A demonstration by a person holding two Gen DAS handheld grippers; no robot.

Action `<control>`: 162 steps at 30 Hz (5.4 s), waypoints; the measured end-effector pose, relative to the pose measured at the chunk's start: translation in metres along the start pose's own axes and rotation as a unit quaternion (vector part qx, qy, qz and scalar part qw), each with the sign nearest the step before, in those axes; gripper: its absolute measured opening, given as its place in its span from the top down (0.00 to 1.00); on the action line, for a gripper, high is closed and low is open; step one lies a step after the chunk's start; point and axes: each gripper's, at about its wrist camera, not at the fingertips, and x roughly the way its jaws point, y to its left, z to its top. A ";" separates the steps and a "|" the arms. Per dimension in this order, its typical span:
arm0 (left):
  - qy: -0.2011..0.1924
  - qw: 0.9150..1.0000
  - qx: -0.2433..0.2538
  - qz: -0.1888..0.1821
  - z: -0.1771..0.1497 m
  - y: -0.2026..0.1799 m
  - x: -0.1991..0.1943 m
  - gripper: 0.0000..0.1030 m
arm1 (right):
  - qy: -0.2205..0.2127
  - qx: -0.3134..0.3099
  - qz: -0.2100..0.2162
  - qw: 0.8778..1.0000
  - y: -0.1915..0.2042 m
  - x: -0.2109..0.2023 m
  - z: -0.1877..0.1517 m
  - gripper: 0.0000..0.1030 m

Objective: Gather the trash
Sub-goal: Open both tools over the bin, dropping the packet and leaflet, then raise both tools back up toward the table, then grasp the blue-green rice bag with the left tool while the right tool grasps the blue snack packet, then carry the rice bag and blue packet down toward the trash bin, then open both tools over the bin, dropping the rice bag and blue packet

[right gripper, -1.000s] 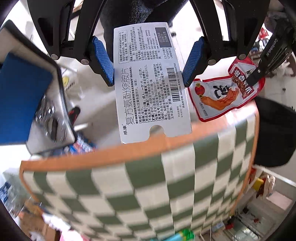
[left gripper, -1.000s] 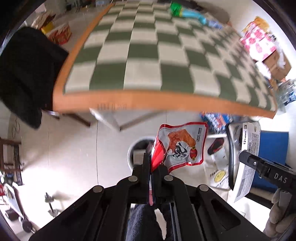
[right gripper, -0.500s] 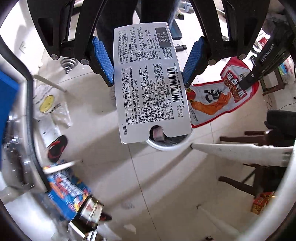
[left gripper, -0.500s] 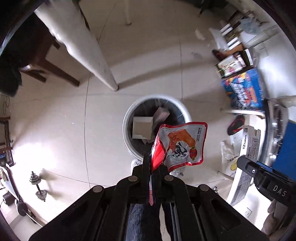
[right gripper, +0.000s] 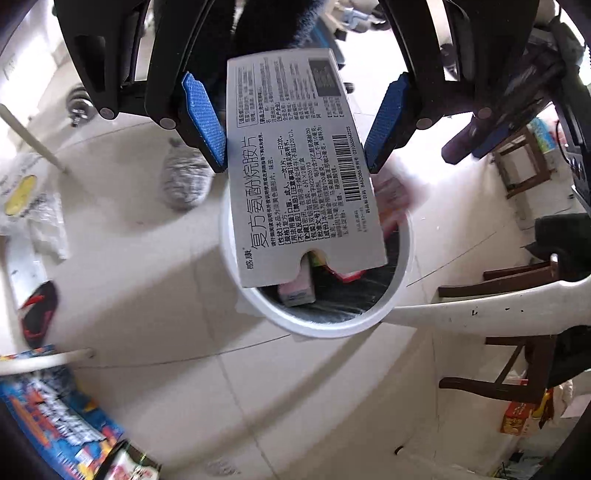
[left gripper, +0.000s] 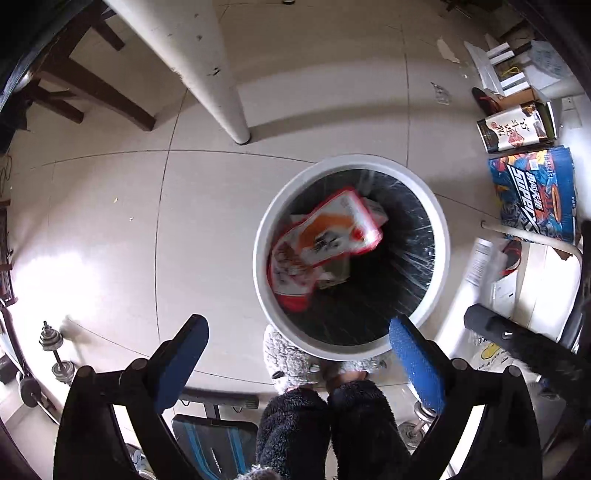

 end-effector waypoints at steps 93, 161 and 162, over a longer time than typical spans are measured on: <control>-0.173 0.984 -0.001 -0.033 0.513 -0.260 -0.437 0.77 | -0.199 0.094 -0.102 0.970 0.094 -0.551 0.552 0.59; -0.078 0.995 0.047 -0.028 -0.047 -0.013 -0.244 0.91 | -0.087 0.028 -0.027 0.995 0.061 -0.312 -0.117 0.84; -0.067 0.997 0.039 -0.028 -0.038 -0.015 -0.213 0.91 | -0.080 0.029 -0.026 0.996 0.055 -0.294 -0.112 0.84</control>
